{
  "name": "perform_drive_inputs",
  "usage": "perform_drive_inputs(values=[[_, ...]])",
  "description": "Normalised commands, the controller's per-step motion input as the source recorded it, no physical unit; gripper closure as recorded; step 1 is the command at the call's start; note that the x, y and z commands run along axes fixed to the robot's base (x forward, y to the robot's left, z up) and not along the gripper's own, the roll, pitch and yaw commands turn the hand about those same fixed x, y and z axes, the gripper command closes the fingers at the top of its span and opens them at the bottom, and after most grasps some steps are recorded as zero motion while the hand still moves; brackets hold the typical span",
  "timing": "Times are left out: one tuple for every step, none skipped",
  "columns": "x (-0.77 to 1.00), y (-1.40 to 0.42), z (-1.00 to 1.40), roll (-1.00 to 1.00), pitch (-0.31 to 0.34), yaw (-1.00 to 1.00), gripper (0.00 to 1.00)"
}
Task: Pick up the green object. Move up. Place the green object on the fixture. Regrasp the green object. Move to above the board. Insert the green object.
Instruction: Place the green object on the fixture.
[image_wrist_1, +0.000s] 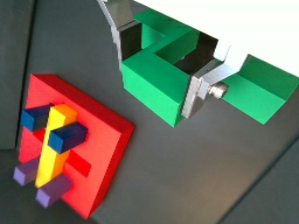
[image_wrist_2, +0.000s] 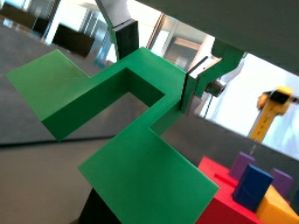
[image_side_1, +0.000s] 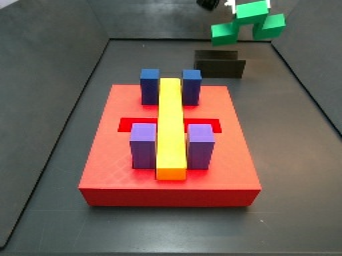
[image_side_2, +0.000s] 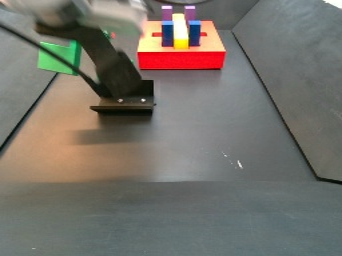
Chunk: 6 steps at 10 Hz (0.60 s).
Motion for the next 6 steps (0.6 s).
perform_drive_inputs(values=[[0.39,-0.10,0.03,0.94,0.794,0.05,1.00],[0.20,-0.22,-0.13,0.69,0.477,0.00,1.00],[0.00,-0.25,-0.23,0.39,0.071,0.02,1.00],[-0.12,-0.25,-0.16,0.24,0.000,0.11,1.00],[-0.12,-0.14,-0.01,0.05,0.000,0.13,1.00],[-0.23,0.00,0.00,0.00,0.000,0.23,1.00]])
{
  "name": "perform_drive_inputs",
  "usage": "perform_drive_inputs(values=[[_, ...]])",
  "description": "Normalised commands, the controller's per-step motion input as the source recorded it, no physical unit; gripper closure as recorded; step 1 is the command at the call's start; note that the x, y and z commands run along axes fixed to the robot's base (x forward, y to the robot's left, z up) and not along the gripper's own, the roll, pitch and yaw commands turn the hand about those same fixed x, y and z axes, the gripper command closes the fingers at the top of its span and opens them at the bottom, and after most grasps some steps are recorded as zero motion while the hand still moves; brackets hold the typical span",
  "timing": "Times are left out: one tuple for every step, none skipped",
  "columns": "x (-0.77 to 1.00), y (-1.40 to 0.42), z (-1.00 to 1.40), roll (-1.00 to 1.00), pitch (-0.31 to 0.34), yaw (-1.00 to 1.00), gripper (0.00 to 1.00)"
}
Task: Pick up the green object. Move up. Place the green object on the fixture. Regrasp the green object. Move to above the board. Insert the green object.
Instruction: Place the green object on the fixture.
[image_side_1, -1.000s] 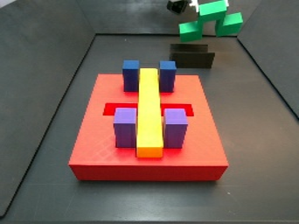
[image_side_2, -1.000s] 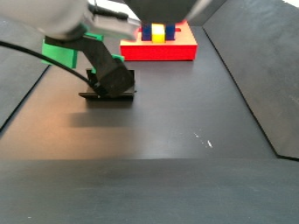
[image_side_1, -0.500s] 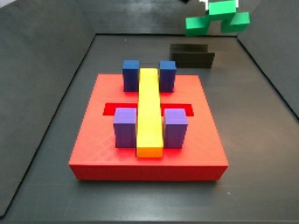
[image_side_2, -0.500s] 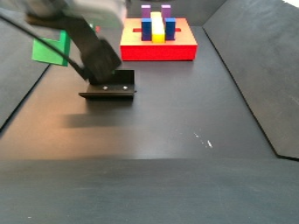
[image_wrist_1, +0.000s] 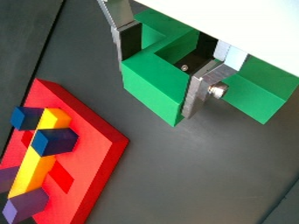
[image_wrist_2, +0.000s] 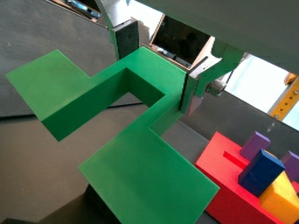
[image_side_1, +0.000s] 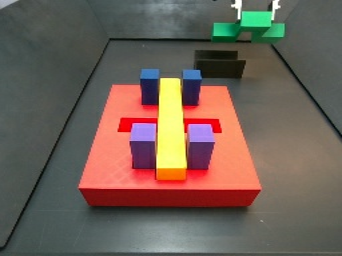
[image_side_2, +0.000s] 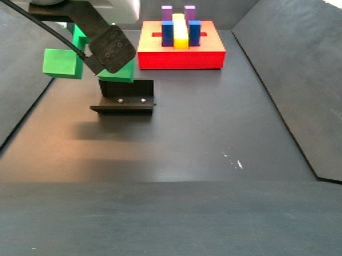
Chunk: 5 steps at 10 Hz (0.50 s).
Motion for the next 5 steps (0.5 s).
perform_drive_inputs(values=[[-0.27,0.00,0.00,0.03,0.000,0.27,1.00],[-0.34,0.01,0.00,0.09,0.000,0.30,1.00],[-0.37,0.00,-0.08,0.09,-0.006,0.34,1.00],[-0.33,0.00,-0.12,0.01,-0.103,0.44,1.00],[-0.09,0.00,-0.08,0.00,-0.151,0.46,1.00]])
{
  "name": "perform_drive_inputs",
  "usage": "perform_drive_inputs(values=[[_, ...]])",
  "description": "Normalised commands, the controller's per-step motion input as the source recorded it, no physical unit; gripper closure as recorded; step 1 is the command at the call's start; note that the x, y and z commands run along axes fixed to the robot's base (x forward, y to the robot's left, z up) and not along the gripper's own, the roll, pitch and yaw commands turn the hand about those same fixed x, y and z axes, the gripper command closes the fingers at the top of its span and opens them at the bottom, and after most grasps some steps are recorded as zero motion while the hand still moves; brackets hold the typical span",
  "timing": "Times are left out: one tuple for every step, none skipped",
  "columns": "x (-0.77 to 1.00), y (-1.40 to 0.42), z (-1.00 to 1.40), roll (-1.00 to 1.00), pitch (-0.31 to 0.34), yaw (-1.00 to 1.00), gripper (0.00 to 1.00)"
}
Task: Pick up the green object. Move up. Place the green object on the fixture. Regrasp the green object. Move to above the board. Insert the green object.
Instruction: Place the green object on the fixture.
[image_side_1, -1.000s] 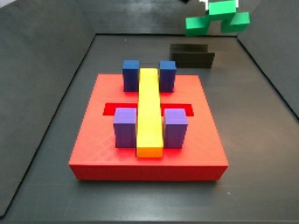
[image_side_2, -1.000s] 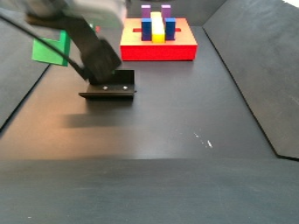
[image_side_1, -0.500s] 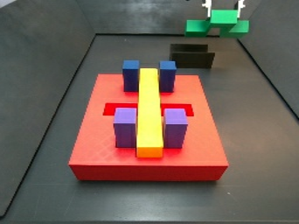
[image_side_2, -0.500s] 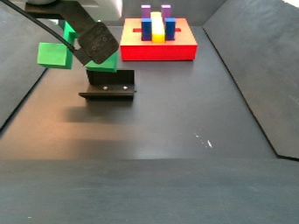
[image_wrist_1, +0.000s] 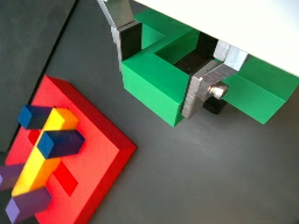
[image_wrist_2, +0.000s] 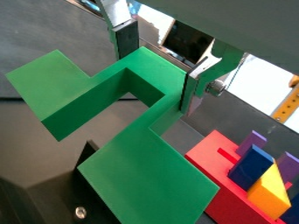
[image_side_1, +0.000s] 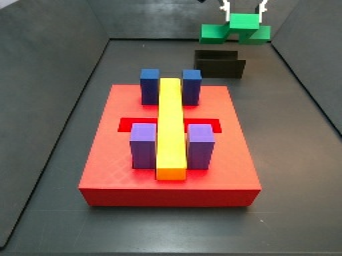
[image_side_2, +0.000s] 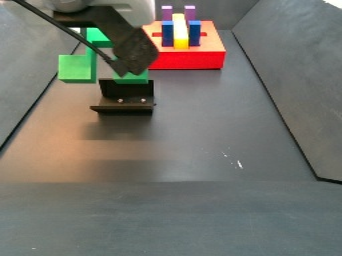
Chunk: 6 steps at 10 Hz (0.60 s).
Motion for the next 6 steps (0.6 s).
perform_drive_inputs(values=[[0.00,-0.03,-0.17,0.00,-0.183,0.37,1.00],[0.00,-0.03,-0.24,0.00,-0.151,0.28,1.00],[0.00,-0.05,-0.31,0.07,-0.131,0.16,1.00],[0.00,-0.03,-0.30,0.08,-0.063,0.05,1.00],[-0.01,-0.01,-0.30,0.09,-0.054,0.00,1.00],[-0.07,-0.01,-0.29,0.13,-0.003,0.00,1.00]])
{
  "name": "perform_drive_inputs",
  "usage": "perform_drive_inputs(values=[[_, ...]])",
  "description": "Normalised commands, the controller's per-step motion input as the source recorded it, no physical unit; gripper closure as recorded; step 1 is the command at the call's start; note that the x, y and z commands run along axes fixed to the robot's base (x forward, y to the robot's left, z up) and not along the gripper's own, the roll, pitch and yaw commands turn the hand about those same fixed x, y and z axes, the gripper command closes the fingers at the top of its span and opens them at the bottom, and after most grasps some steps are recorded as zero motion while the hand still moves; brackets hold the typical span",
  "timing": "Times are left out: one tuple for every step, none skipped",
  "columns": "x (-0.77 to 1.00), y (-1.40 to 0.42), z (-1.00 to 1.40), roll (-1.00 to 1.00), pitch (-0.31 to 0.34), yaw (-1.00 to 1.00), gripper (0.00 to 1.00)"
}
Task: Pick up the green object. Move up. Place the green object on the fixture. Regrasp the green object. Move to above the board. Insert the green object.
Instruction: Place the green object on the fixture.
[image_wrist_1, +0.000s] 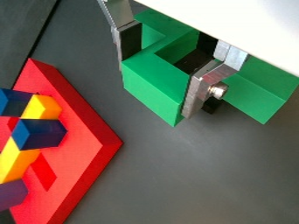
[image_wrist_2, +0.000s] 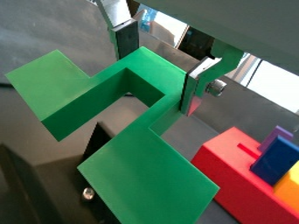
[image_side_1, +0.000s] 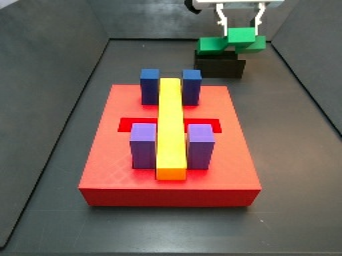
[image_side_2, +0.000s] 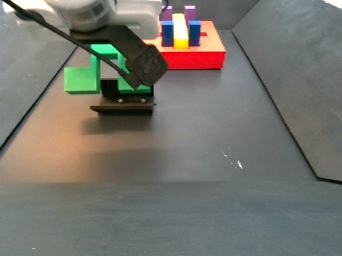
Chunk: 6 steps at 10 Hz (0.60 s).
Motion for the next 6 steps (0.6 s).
perform_drive_inputs(values=[[-0.09,0.00,-0.28,0.15,0.000,-0.04,1.00],[-0.09,0.00,-0.27,0.15,0.000,-0.07,1.00],[-0.08,0.00,-0.24,0.05,0.000,-0.11,1.00],[-0.10,0.05,-0.24,0.00,0.000,-0.23,1.00],[-0.07,0.10,-0.22,0.00,0.000,-0.33,1.00],[0.00,0.09,-0.13,-0.01,0.000,-0.33,1.00]])
